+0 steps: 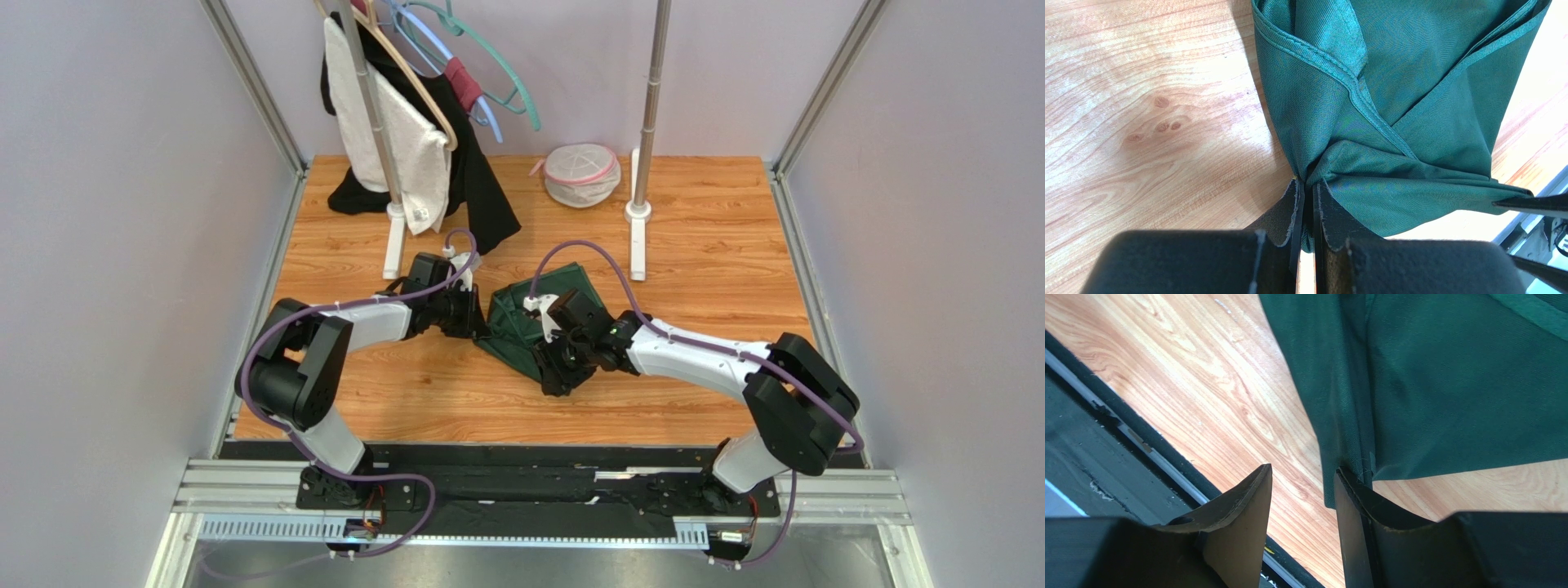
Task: Fold the napkin, place the utensils inside, and roll it up
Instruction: Roll the napkin with the utensil
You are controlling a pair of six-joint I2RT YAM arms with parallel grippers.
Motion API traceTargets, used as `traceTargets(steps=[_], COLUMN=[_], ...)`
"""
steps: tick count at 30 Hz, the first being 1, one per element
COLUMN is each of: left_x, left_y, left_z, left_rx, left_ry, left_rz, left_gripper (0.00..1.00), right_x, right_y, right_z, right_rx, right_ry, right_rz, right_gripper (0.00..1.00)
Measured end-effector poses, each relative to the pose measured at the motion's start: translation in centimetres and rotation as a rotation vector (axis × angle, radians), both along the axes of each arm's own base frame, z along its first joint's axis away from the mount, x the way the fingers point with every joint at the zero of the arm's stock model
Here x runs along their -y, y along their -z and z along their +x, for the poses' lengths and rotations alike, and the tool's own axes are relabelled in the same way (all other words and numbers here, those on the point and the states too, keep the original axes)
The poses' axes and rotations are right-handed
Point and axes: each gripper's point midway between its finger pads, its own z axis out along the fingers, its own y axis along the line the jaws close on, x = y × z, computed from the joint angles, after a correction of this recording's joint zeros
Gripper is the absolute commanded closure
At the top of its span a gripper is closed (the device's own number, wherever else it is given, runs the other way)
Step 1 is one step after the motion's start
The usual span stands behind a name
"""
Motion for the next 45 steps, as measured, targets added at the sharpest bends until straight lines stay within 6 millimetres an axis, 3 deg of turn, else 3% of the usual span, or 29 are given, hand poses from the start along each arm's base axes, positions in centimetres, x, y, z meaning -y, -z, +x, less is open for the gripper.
traceTargets(steps=[12, 18, 29, 34, 41, 45], left_x=[0.0, 0.0, 0.0, 0.0, 0.1, 0.2], left_y=[0.0, 0.0, 0.0, 0.0, 0.0, 0.0], left_z=[0.0, 0.0, 0.1, 0.2, 0.2, 0.3], left_rx=[0.0, -0.001, -0.001, -0.018, -0.028, -0.032], left_ry=[0.003, 0.003, 0.001, 0.002, 0.004, 0.006], left_rz=[-0.001, -0.001, 0.0, 0.007, 0.008, 0.005], left_gripper=[1.0, 1.0, 1.0, 1.0, 1.0, 1.0], right_x=[1.2, 1.4, 0.8, 0.6, -2.6, -3.5], right_y=[0.8, 2.5, 2.4, 1.5, -2.7, -3.1], right_z=[1.4, 0.7, 0.5, 0.3, 1.8, 2.1], right_rx=[0.005, -0.044, -0.061, -0.005, 0.219, 0.292], right_ry=[0.059, 0.067, 0.093, 0.049, -0.047, -0.089], right_rz=[-0.031, -0.037, -0.005, -0.061, -0.058, -0.078], right_gripper=[0.53, 0.54, 0.48, 0.46, 0.45, 0.45])
